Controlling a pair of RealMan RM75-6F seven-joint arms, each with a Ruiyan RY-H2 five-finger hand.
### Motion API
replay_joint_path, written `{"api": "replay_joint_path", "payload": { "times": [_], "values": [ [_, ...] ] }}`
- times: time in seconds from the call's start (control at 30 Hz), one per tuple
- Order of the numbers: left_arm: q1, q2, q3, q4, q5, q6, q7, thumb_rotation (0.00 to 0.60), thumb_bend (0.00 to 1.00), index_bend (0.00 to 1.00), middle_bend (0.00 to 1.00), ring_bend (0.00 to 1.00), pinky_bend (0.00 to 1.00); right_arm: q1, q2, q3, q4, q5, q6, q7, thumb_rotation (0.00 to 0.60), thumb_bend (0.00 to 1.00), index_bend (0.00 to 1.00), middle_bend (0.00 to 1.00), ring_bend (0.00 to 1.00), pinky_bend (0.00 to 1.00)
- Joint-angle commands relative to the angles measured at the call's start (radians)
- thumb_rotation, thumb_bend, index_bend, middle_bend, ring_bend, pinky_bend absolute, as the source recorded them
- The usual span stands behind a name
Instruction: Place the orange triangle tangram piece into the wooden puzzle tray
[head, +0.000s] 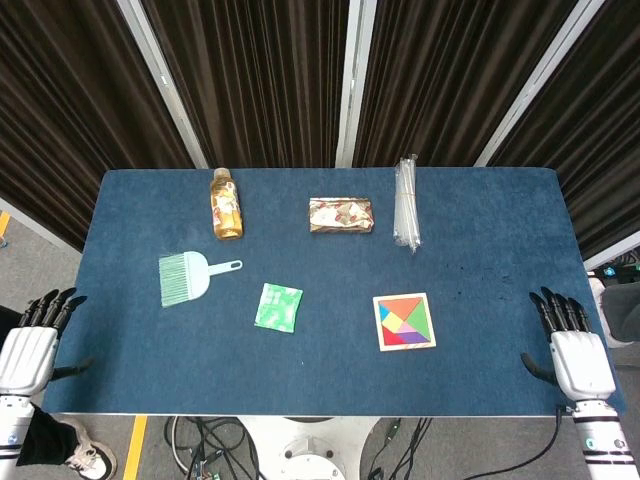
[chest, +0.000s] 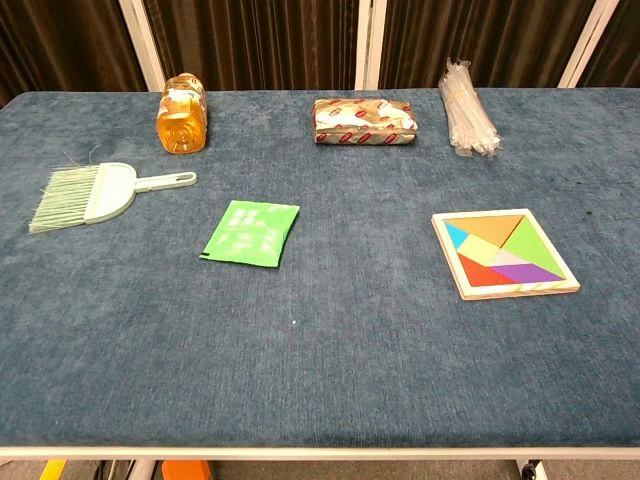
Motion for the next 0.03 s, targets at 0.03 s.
{"api": "replay_joint_path", "payload": {
  "times": [0.03],
  "values": [
    [0.002, 0.003, -0.001, -0.01, 0.0, 0.003, 0.011, 0.6, 0.0, 0.16, 0.09, 0.02, 0.12, -0.033, -0.013, -0.011, 0.044, -0.03, 0.028, 0.046, 0.6, 0.18, 0.0, 0.0, 0.0, 0.0]
  ]
}}
